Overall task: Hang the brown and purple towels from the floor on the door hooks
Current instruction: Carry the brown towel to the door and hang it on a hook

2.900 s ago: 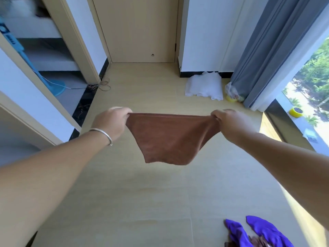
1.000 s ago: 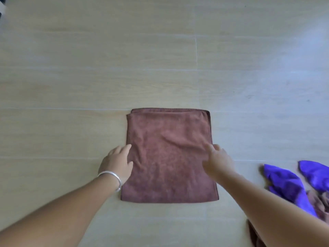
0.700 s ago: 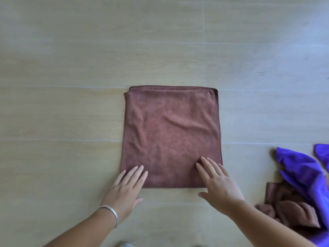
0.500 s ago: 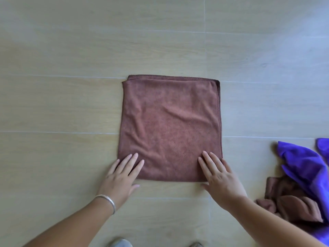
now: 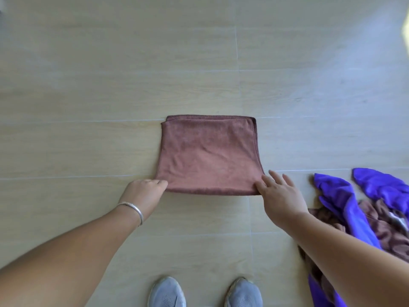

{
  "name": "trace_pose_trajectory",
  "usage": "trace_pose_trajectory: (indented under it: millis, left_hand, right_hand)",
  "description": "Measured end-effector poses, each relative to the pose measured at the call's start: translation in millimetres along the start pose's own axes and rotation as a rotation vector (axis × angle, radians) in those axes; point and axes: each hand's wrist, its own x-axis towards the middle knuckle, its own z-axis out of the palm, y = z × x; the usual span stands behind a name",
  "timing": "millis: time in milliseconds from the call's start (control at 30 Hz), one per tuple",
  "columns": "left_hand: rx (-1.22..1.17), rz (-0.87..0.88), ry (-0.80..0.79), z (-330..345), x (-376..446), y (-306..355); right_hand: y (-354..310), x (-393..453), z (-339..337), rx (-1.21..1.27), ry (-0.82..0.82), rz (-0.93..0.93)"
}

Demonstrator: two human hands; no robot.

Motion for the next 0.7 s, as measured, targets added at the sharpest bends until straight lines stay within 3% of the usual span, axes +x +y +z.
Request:
trace_pose_trajectory:
  millis: [433,700]
  left_hand:
    - [-0.054,-0.040,0.089,-192,-52,-43]
    - [0.016,0.012,0.137,-350,-108,-80]
  right_hand:
    - [43,-58,-200,-0.047,0.108,0.051]
    - [61,-114,-335,-0.107,0.212,0.037]
